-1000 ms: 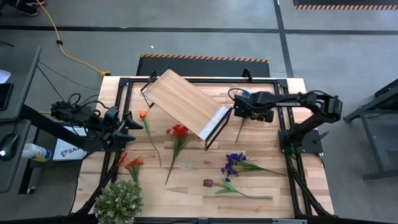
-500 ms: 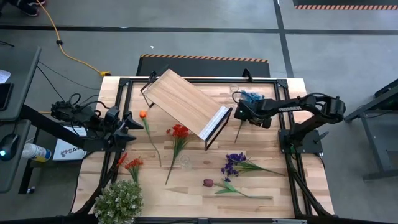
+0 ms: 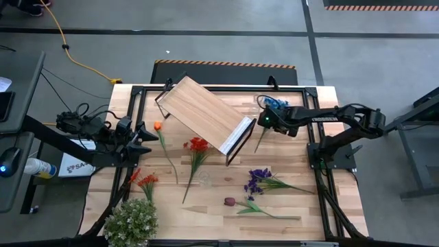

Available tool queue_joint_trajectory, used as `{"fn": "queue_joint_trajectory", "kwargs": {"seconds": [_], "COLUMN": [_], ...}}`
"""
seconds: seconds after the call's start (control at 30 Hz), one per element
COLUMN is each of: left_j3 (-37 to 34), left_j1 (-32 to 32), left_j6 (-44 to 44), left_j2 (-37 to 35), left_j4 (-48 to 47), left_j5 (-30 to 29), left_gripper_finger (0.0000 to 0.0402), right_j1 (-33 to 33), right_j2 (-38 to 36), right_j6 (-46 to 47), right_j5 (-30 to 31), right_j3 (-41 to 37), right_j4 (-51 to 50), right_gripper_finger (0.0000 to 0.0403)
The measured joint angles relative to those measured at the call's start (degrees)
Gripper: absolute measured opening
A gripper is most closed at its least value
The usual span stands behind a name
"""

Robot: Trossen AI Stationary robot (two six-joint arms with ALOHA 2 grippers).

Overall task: Pick and place flowers into a vace then onto a shelf
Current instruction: Put the blue flowers into the top transparent flower vase

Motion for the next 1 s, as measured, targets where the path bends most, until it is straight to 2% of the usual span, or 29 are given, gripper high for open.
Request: {"fn": "queue_joint_trajectory", "kwargs": {"seconds": [0.33, 0.73, 0.87, 1.0], "left_j3": [0.0, 0.0, 0.0, 0.0], "left_j1": [0.0, 0.0, 0.0, 0.0], "left_j6": [0.0, -0.02, -0.54, -1.46], "left_j2": [0.0, 0.0, 0.0, 0.0], "left_j4": [0.0, -0.02, 0.0, 0.0], "left_j5": [-0.47, -0.51, -0.55, -0.6], "left_gripper_finger": [0.0337, 0.0337, 0.0337, 0.0337], "right_j1": [0.79, 0.43, 0.71, 1.46], "right_j2": [0.55, 8.04, 9.0, 7.83], "right_j6": [-0.89, -1.5, -1.54, -0.66], "right_j5": [0.99, -0.45, -0.49, -0.13], "right_j3": [0.02, 0.23, 0.49, 0.33], "right_j4": [3.53, 7.96, 5.46, -1.53], "right_gripper_finger": [0.0188, 0.0188, 0.0188, 0.0188]}}
